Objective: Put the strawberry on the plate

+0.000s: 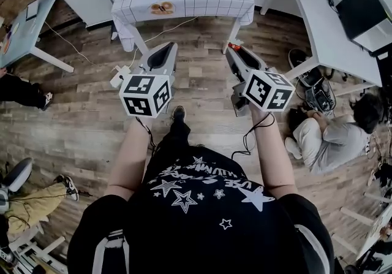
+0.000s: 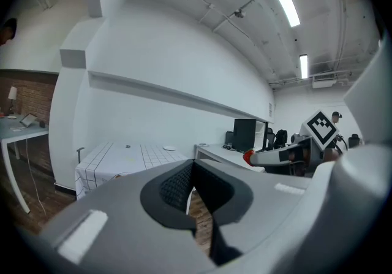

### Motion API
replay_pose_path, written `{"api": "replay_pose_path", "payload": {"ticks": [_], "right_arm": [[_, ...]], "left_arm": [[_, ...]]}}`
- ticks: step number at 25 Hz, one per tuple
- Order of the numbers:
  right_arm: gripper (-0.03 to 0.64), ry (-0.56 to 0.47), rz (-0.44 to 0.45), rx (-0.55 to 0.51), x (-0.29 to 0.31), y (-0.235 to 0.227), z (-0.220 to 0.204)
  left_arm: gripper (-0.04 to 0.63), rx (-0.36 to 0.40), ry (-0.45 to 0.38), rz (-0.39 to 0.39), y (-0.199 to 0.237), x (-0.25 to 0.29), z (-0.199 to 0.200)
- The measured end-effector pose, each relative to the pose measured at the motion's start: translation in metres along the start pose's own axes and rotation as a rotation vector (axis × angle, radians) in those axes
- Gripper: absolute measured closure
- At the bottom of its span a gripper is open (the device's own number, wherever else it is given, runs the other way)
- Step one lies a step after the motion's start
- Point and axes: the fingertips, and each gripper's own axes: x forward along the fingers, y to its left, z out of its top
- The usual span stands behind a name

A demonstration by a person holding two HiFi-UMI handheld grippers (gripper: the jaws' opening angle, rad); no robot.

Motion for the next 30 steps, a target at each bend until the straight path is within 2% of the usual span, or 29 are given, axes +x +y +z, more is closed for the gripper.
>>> {"api": "replay_pose_path", "payload": {"ticks": [13,22,30], "right_arm": [[0.485,0.014,-0.066,-0.01,0.106,-0.04,0.036],[0.485,0.05,-0.086,-0.019,0.171,-0.043,0.048],[0.485,0.046,-0.14,-0.04,0.211,-0.05,0.066]], "left_arm": [[0.589,-0.037,0.001,-0.059,0.077,0.1,0.02],[0.589,-0.071,0.003,-0.071,0.134,0.138,0.028],[0.589,-0.082,-0.007,-0.116,0.17,0.17,0.037]]}}
